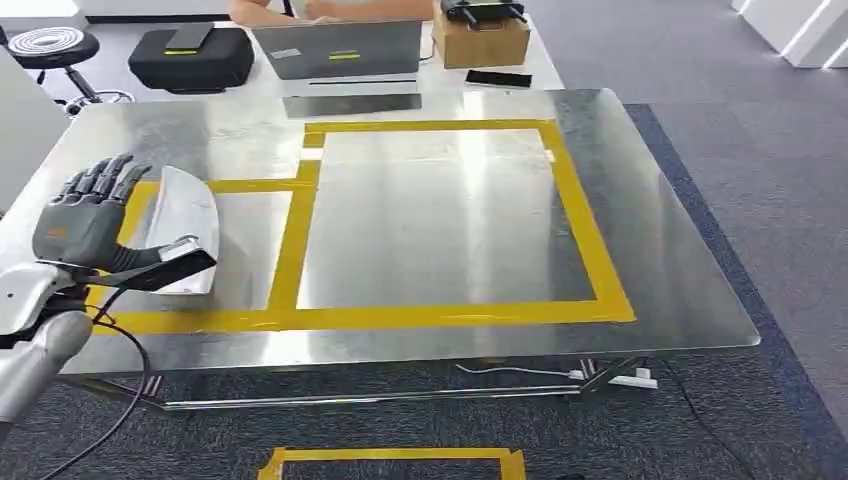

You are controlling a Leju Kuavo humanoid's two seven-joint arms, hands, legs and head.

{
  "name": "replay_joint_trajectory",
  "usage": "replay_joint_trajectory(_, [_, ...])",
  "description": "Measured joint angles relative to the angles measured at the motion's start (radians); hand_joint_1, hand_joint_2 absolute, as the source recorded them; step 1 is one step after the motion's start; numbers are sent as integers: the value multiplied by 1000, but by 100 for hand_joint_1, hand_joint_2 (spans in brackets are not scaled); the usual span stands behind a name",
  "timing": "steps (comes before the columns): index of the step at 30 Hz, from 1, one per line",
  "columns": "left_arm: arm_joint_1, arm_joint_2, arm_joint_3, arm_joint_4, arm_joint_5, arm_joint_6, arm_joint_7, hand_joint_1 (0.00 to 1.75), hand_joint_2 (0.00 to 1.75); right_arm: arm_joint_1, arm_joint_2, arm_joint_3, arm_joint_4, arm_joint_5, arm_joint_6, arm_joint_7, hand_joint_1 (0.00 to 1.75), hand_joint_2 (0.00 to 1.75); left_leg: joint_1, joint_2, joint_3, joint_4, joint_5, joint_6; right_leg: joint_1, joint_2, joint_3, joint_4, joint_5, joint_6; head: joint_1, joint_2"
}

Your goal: Take the parts from the cabinet and place them on the table.

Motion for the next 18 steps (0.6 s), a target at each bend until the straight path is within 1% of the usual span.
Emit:
replay_joint_trajectory(7, [17,-7,21,-20,-11,23,-13,0,0,0,0,0,0,2,0,3,0,0,0,0,0,0,0,0,0,0,0,0,0,0,0,0])
replay_joint_trajectory(8, [19,-7,23,-22,-13,27,-13,0,0,0,0,0,0,3,0,3,0,0,-4,0,-1,4,-3,4,-2,-1,0,-2,2,5,0,0])
replay_joint_trajectory(10, [21,-7,28,-26,-16,32,-13,0,0,0,0,0,0,3,0,4,0,0,-5,0,-1,6,-5,8,-3,-1,2,-2,1,7,0,0])
replay_joint_trajectory(12, [21,-7,31,-28,-18,34,-13,0,0,-1,0,0,0,3,0,6,0,0,-7,0,-1,8,-7,13,-6,-1,3,-3,1,13,0,0])
replay_joint_trajectory(13, [22,-6,33,-29,-18,34,-13,0,0,-1,0,0,0,3,0,6,0,0,-8,0,1,6,-4,17,-7,-2,6,-6,4,17,-1,0])
replay_joint_trajectory(14, [24,-6,35,-33,-18,36,-13,0,0,-1,0,0,0,3,0,9,0,0,-1,0,7,-13,8,26,-5,-2,6,-3,1,23,0,0])
replay_joint_trajectory(15, [24,-8,35,-36,-18,38,-13,0,0,-1,0,0,0,2,1,10,0,0,0,5,12,-21,14,29,-6,1,-7,12,-24,22,1,0])
replay_joint_trajectory(16, [24,-9,35,-36,-18,42,-13,0,0,-1,0,0,0,2,2,11,0,0,0,4,11,-23,17,34,-3,3,-27,64,-65,20,3,0])
replay_joint_trajectory(17, [27,-10,35,-36,-19,42,-13,0,0,-2,0,0,0,2,3,12,0,0,-1,4,8,-22,17,35,-3,3,-60,145,-108,20,5,0])
replay_joint_trajectory(18, [33,-13,35,-36,-19,42,-13,0,0,-1,0,0,0,2,3,13,0,0,-3,4,6,-21,17,35,-3,3,-94,225,-144,21,4,0])
